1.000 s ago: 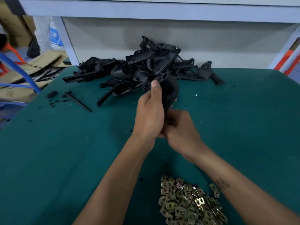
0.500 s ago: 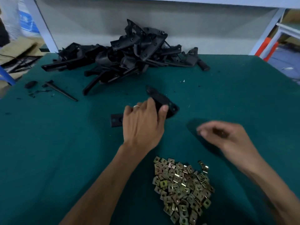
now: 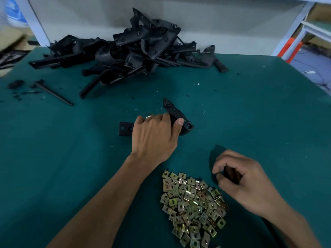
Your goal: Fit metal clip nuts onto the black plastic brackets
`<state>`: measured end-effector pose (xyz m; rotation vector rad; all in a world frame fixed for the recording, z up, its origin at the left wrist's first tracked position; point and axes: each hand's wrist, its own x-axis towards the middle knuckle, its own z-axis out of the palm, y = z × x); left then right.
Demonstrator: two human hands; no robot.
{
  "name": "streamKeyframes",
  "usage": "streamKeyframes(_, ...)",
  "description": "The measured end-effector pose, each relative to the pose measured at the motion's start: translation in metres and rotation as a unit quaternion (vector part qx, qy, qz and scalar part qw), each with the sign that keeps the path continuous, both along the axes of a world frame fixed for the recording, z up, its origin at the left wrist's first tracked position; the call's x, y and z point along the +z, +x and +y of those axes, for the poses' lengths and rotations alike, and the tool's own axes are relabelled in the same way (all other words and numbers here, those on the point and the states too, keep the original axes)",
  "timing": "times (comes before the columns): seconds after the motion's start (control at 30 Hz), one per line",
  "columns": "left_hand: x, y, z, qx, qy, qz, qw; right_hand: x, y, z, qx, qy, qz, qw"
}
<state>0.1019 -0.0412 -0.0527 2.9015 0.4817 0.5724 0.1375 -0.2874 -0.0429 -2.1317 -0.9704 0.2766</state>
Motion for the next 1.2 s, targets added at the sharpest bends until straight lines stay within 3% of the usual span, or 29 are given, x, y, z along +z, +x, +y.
streamKeyframes(0.23, -0.004, 0.001, 0.002, 0.009, -0.01, -0.029, 1.0, 0.003, 0.008, -0.007, 0.01, 0.043, 0.041, 0.998)
streamKeyframes(0.33, -0.006, 0.002, 0.003, 0.012, -0.008, -0.032, 0.999, 0.006, 0.003, -0.005, 0.002, 0.005, 0.001, 1.0)
streamKeyframes(0.47, -0.01, 0.002, 0.004, 0.014, -0.007, -0.045, 0.999, 0.007, -0.002, 0.0, -0.082, -0.063, -0.076, 0.992)
streamKeyframes(0.6, -0.01, 0.003, 0.004, 0.011, -0.004, -0.048, 0.999, 0.007, -0.002, 0.003, -0.085, -0.079, -0.079, 0.99)
streamKeyframes(0.67, -0.01, 0.003, 0.004, 0.01, -0.004, -0.043, 0.999, 0.004, -0.002, 0.008, -0.08, -0.038, -0.02, 0.996)
streamKeyframes(0.73, -0.011, 0.003, 0.004, 0.01, -0.005, -0.046, 0.999, 0.002, 0.001, 0.015, -0.098, 0.092, 0.11, 0.985)
streamKeyframes(0.8, -0.011, 0.002, 0.004, 0.009, -0.007, -0.046, 0.999, 0.001, 0.012, 0.022, -0.121, 0.237, 0.231, 0.936)
streamKeyframes(0.9, -0.01, 0.002, 0.006, 0.006, -0.017, -0.047, 0.999, -0.001, 0.036, 0.04, -0.107, 0.339, 0.354, 0.865)
streamKeyframes(1.0, -0.011, 0.003, 0.009, -0.003, -0.048, -0.044, 0.998, -0.001, 0.055, 0.068, -0.107, 0.365, 0.39, 0.839)
streamKeyframes(1.2, -0.008, 0.003, 0.016, -0.013, -0.114, -0.092, 0.989, 0.0, 0.075, 0.118, -0.114, 0.345, 0.399, 0.842)
